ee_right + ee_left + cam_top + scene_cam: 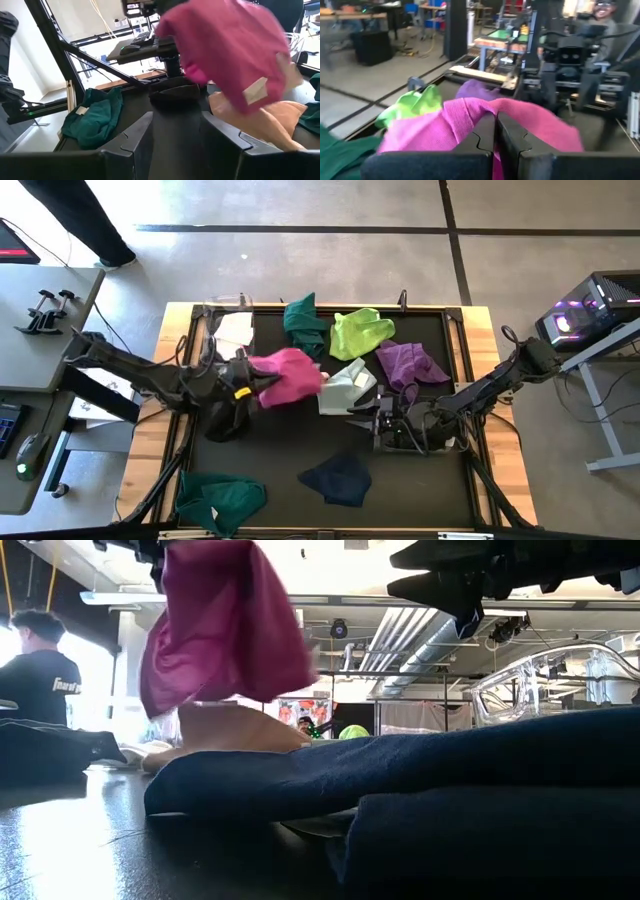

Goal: Sort towels by color in basket
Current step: Put the pink towel into the left transparent bin

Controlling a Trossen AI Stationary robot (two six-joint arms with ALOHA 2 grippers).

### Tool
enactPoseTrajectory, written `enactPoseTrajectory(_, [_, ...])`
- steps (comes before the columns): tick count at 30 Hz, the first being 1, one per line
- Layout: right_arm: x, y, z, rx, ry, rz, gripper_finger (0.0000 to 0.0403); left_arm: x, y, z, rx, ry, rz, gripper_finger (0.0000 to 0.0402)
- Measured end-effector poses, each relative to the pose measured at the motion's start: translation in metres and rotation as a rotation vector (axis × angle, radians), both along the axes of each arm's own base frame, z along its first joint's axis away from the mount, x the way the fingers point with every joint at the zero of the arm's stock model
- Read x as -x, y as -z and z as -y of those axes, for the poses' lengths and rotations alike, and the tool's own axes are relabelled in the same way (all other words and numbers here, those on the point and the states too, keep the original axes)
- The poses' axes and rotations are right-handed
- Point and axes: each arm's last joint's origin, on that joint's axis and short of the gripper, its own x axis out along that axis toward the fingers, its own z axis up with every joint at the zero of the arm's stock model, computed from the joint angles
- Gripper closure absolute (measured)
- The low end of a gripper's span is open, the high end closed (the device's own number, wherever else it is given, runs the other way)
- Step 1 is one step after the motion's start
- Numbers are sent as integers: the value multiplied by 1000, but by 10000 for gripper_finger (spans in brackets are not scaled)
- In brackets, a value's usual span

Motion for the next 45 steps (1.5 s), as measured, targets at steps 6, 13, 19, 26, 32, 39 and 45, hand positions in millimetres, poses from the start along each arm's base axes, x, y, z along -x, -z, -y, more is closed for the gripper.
enactPoseTrajectory(6, [0,2,0,9,-14,-24,252,-17,15,14,-68,37,-52,401])
enactPoseTrajectory(13, [0,2,-1,10,-20,-21,252,-22,15,12,-174,-130,-95,401])
enactPoseTrajectory(19, [0,2,0,12,-5,-21,252,-15,-35,4,-415,-407,-130,401])
enactPoseTrajectory(26, [0,3,0,15,-5,-27,252,11,-76,-30,-561,-902,-409,401])
enactPoseTrajectory(32, [1,4,0,1,-3,-37,252,33,-55,-65,-515,-994,-443,401])
enactPoseTrajectory(39, [1,5,0,-6,-1,-51,252,51,1,-110,-228,-1011,-417,401])
enactPoseTrajectory(45, [1,6,0,-3,-1,-58,252,63,36,-137,-4,-1025,-436,401])
